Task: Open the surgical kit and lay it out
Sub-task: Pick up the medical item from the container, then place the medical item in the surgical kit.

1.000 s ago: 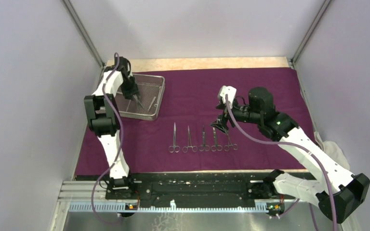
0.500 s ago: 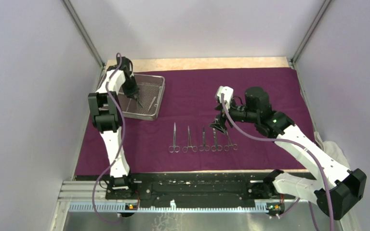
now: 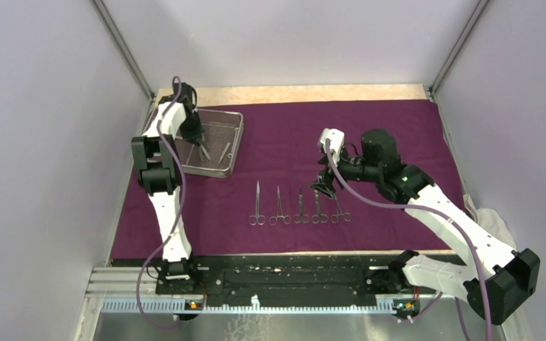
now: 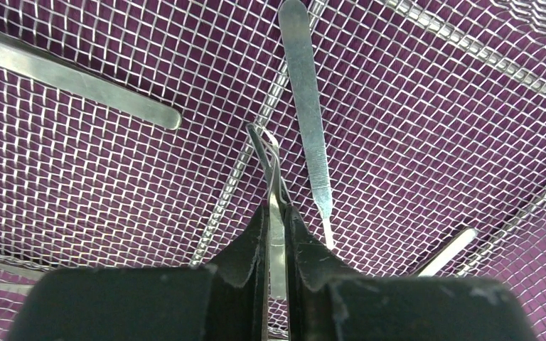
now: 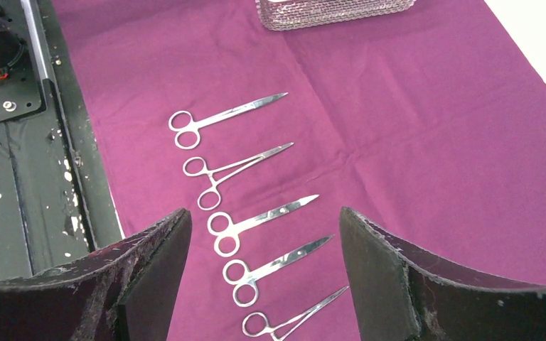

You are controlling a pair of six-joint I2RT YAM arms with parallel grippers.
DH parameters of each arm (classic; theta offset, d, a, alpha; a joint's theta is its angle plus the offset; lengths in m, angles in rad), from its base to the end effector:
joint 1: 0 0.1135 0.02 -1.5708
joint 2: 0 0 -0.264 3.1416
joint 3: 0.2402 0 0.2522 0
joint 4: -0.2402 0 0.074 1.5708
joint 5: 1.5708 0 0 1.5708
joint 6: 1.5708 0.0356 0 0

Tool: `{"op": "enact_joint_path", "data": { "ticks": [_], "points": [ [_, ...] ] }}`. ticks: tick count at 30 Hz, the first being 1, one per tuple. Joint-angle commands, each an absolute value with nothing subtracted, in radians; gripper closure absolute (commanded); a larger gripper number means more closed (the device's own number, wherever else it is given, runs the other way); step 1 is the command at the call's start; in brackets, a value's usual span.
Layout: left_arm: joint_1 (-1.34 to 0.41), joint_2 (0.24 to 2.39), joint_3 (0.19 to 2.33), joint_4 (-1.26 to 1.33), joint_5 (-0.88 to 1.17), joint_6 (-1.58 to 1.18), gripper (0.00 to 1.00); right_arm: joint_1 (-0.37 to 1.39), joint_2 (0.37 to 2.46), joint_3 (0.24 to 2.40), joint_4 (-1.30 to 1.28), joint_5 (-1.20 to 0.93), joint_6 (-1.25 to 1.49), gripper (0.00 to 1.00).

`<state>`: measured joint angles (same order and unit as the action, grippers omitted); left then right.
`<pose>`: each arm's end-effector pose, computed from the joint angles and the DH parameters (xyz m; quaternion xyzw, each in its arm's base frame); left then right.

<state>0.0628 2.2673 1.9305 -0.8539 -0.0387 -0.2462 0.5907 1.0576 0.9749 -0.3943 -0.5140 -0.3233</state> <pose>0.4800 0.0316 0.1899 -0.1547 0.9696 0.0016 0.1898 0.1836 0.1442 0.3348 -0.4831 0.6830 0.2822 0.4695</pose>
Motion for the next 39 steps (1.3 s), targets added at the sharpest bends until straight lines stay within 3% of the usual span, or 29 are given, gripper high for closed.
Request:
{"op": "enact_joint_path", "data": {
  "ticks": [1, 5, 11, 14, 18, 22, 24, 27, 29, 33, 39],
  "points": [
    [0.053, 2.245, 1.988, -0.867, -0.057, -0.205, 0.91, 0.582, 1.052, 0.973, -0.364, -0.534, -0.335, 0.25],
    [0.035, 2.205, 2.027, -0.921, -0.118, -0.176, 0.94, 0.584, 1.049, 0.965, -0.355, -0.54, -0.332, 0.25],
    [-0.074, 2.114, 1.97, -0.961, -0.485, -0.126, 1.0, 0.584, 1.04, 0.942, -0.322, -0.554, -0.308, 0.26],
    [-0.072, 2.06, 1.949, -0.959, -0.495, -0.177, 1.0, 0.582, 1.039, 0.935, -0.302, -0.547, -0.28, 0.26],
    [-0.072, 1.975, 1.965, -0.952, -0.238, -0.291, 1.0, 0.583, 1.054, 0.945, -0.244, -0.441, -0.122, 0.24],
    [-0.072, 1.874, 1.855, -0.822, 0.242, -0.429, 1.0, 0.576, 1.129, 1.027, -0.241, -0.264, 0.145, 0.21],
    [-0.072, 1.779, 1.7, -0.633, 0.503, -0.526, 1.0, 0.568, 1.196, 1.103, -0.273, -0.268, 0.259, 0.21],
    [-0.088, 1.636, 1.374, -0.061, 0.796, -0.75, 1.0, 0.545, 1.31, 1.235, -0.33, -0.376, 0.396, 0.22],
    [-0.122, 1.579, 1.236, 0.22, 0.884, -0.881, 1.0, 0.513, 1.387, 1.295, -0.321, -0.565, 0.46, 0.25],
    [-0.212, 1.549, 1.177, 0.347, 0.959, -0.925, 1.0, 0.459, 1.44, 1.322, -0.233, -0.843, 0.541, 0.28],
    [-0.302, 1.516, 1.118, 0.608, 1.048, -1.06, 1.0, 0.337, 1.417, 1.114, 0.445, -1.098, 1.036, 0.29]
  ]
}}
